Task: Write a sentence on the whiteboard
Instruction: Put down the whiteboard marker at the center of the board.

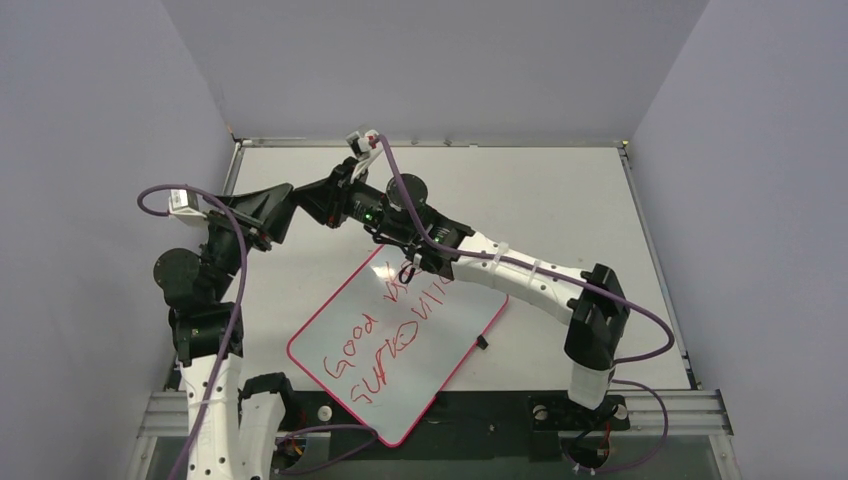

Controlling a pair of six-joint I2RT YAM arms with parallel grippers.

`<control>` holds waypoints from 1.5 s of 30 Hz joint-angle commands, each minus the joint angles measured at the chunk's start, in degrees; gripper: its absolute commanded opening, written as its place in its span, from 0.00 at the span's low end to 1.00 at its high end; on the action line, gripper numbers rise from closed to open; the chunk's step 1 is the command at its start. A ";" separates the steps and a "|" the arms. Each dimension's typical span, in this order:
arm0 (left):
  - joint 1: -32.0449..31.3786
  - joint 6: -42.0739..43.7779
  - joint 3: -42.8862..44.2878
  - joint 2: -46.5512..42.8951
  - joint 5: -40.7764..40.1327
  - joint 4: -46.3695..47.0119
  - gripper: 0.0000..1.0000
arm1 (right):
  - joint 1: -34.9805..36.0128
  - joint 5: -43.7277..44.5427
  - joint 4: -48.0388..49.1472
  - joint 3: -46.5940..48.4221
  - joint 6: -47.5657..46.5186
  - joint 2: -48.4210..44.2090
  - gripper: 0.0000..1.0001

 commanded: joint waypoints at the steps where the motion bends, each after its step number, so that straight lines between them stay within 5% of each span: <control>1: -0.66 0.51 4.63 -1.63 5.30 8.00 0.49 | -0.77 -0.22 -2.53 -1.87 -0.64 -1.79 0.00; 13: -0.70 3.97 6.40 -2.16 5.56 3.05 0.50 | -5.76 9.47 -4.58 -1.20 -0.46 -5.64 0.00; 24: -0.56 20.22 8.46 0.12 5.70 -10.66 0.50 | -15.12 21.62 -4.79 -25.82 -2.27 -27.05 0.00; 36: 0.00 43.67 9.78 0.96 -13.60 -32.56 0.50 | -17.93 48.20 -22.44 -52.58 2.48 -58.76 0.00; 45: 0.09 51.72 4.53 -0.99 -24.25 -35.65 0.50 | -18.21 58.24 -36.86 -63.25 11.79 -68.33 0.00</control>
